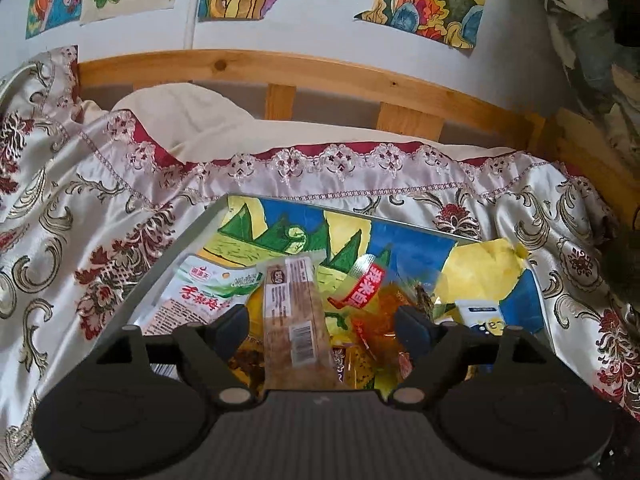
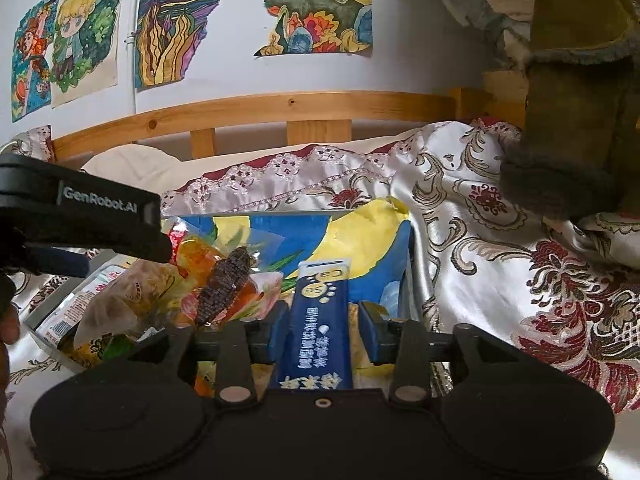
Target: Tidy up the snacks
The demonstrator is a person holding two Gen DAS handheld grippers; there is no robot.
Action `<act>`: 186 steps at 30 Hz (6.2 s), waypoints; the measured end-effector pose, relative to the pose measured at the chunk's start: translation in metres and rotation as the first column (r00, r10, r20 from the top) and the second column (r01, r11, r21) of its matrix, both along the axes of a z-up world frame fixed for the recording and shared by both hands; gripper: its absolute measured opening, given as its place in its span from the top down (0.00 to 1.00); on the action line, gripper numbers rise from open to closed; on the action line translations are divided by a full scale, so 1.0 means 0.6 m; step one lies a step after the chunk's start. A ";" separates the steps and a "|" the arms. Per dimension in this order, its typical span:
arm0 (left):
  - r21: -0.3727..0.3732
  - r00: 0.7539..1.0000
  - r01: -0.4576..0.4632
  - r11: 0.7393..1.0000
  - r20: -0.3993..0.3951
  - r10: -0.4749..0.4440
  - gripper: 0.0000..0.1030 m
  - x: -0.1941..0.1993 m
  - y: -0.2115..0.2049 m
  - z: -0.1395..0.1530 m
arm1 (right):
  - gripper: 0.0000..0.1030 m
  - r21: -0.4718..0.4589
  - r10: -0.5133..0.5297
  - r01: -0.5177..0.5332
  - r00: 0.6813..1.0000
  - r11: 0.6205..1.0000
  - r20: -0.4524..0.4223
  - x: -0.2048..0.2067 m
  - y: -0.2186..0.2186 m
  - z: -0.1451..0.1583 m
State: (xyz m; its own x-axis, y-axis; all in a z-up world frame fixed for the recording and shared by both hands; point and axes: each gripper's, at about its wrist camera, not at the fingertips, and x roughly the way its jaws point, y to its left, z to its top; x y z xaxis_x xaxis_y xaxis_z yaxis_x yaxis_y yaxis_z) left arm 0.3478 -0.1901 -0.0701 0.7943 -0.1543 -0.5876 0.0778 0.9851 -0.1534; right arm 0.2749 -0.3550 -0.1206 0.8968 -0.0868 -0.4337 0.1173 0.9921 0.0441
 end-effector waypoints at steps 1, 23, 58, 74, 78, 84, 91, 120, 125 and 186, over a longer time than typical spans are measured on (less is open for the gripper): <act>-0.004 1.000 0.001 1.000 0.000 -0.001 0.14 0.000 0.002 0.002 | 0.48 0.001 -0.002 0.002 1.000 1.000 0.003 -0.001 -0.001 0.001; -0.006 0.994 -0.029 1.000 0.110 0.029 0.01 -0.065 0.066 0.070 | 0.01 0.010 -0.061 0.060 0.981 0.998 0.187 -0.078 -0.007 0.103; 0.051 0.955 -0.120 0.992 0.278 0.101 0.00 -0.313 0.196 0.100 | 0.01 0.016 -0.071 0.069 0.946 0.997 0.318 -0.308 0.059 0.183; 0.098 0.957 -0.131 0.987 0.271 0.100 0.00 -0.404 0.242 0.081 | 0.01 -0.041 -0.022 0.034 0.964 0.999 0.266 -0.391 0.106 0.151; 0.094 0.952 -0.118 0.989 0.293 0.085 0.00 -0.429 0.257 0.077 | 0.01 -0.049 -0.021 0.036 0.963 0.998 0.269 -0.407 0.119 0.147; 0.086 0.935 -0.095 0.992 0.351 0.059 0.00 -0.458 0.274 0.058 | 0.01 -0.027 -0.054 0.063 0.966 0.998 0.255 -0.430 0.132 0.140; 0.106 0.943 -0.062 0.992 0.332 0.023 0.00 -0.470 0.289 0.042 | 0.01 -0.019 -0.054 0.060 0.970 0.998 0.235 -0.460 0.155 0.130; 0.138 0.948 0.032 0.990 0.309 -0.073 0.00 -0.480 0.293 0.001 | 0.01 -0.008 -0.050 0.052 0.990 0.999 0.128 -0.462 0.175 0.084; 0.133 0.948 0.033 0.991 0.309 -0.073 0.00 -0.482 0.293 0.001 | 0.01 -0.003 -0.056 0.057 0.991 0.998 0.125 -0.460 0.171 0.084; 0.131 0.951 0.032 0.991 0.302 -0.071 0.00 -0.485 0.290 -0.006 | 0.01 -0.010 -0.050 0.052 0.991 0.999 0.124 -0.459 0.180 0.084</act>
State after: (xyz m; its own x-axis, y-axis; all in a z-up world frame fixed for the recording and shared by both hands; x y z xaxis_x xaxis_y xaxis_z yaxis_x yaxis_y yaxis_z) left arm 0.0569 -0.0164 -0.0736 0.9314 -0.1412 -0.3355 0.1528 0.9882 0.0081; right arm -0.0004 -0.2471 -0.0701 0.9377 -0.1388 -0.3185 0.1621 0.9856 0.0479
